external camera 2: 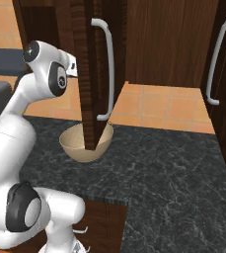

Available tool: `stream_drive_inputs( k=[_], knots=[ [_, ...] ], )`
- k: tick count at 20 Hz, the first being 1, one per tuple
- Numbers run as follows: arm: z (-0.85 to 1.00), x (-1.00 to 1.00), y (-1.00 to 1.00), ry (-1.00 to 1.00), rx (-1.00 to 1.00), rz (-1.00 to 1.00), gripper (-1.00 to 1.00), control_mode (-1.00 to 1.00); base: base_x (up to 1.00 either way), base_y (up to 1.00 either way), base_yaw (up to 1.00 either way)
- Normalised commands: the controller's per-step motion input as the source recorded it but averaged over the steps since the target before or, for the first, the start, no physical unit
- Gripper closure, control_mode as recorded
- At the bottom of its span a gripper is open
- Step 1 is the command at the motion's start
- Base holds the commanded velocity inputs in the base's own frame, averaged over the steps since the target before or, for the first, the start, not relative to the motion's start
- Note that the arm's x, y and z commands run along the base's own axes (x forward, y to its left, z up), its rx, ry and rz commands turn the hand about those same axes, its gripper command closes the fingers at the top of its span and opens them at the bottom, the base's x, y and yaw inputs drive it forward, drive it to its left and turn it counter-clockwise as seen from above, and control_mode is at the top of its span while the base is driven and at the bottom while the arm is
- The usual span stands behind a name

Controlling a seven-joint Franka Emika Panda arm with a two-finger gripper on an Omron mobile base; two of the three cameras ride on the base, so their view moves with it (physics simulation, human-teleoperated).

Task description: Open the cabinet, pick up the bread from the cabinet and place it in the basket. Then move the basket to the dining counter.

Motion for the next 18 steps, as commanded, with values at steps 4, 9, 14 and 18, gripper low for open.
stream_drive_inputs(
  k=[4, 9, 14, 18],
  knots=[
    [0.02, -1.00, 0.12, 0.17, 0.06, 0.00, 1.00, -1.00, 0.00, 0.00, 0.00],
    [-0.41, -1.00, 0.18, 0.19, 0.01, 0.00, 1.00, -1.00, 0.00, 0.00, 0.00],
    [-1.00, -0.38, 0.28, 0.21, 0.00, 0.08, 1.00, -1.00, 0.00, 0.00, 0.00],
    [-0.95, 0.41, 0.05, 0.21, 0.00, 0.08, 1.00, -1.00, 0.00, 0.00, 0.00]
  ],
)
